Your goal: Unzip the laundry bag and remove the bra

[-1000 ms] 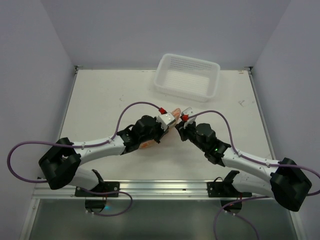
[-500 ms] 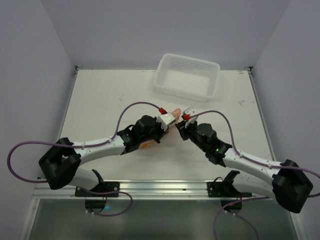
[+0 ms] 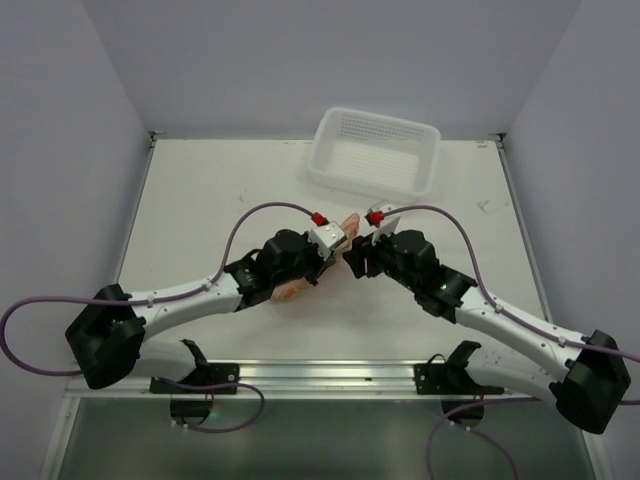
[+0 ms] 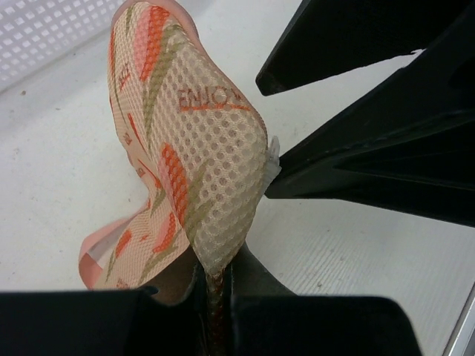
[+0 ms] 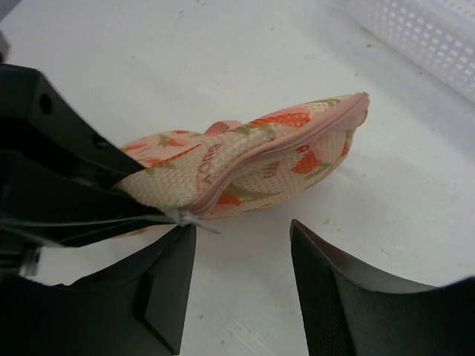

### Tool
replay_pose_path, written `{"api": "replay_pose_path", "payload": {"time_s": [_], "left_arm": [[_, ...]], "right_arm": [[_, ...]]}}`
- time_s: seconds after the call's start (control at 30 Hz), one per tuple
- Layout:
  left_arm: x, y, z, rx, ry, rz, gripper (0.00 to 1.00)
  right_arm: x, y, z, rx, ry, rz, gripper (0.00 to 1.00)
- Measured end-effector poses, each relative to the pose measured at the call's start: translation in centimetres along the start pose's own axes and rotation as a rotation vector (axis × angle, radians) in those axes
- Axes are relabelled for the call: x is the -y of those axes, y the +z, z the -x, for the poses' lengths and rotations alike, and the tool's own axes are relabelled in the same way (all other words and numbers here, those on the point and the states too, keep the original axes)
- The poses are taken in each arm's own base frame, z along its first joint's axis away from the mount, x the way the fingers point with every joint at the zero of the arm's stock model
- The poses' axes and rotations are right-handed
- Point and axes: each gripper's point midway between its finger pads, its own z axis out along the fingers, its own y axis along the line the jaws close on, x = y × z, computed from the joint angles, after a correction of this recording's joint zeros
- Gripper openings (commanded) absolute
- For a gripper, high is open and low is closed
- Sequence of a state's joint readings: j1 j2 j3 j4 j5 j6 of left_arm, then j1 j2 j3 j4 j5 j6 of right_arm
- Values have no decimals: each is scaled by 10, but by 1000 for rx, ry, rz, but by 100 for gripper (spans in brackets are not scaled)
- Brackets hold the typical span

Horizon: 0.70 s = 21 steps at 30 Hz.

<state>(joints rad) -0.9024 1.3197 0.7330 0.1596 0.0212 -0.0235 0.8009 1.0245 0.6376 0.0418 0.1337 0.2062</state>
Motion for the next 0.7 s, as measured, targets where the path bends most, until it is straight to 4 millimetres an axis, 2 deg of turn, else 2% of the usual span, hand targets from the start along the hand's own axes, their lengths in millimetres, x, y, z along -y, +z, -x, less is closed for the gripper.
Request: {"api": "replay_pose_path", "payload": {"time_s": [0.07,0.1,0.13,0.17,0.27,0.33,0.37,0.47,0.7], "left_arm": [[0,0,-1,-2,-9,-2,0],[0,0,-1,-4,-12,-6,0],[1,0,-2,-6,-16,-13,0],[2,0,-2,-7,-22,-17,0],[1,1,-5,-16,-30,-28,0],[1,2,-8,-26,-38,-36,0],[1,3,-9,-30,-43,-41,0],[2,3,-12,-38,-57,-59,0],[5,3,-14,-47,-67,-85,0]], "right_arm": [[-9,-5,5,-13,34,52,56],[-13,-9,5,-17,48,83,61],[-18,-13,5,-27,62,113,75],[-22,-17,4,-37,72,140,81],[-30,-25,-2,-70,76,195,82],[-32,-28,-7,-89,70,206,69],[-31,-28,-8,-95,63,209,54],[-29,-27,-12,-112,43,217,41],[-20,-15,-20,-145,12,217,40]]}}
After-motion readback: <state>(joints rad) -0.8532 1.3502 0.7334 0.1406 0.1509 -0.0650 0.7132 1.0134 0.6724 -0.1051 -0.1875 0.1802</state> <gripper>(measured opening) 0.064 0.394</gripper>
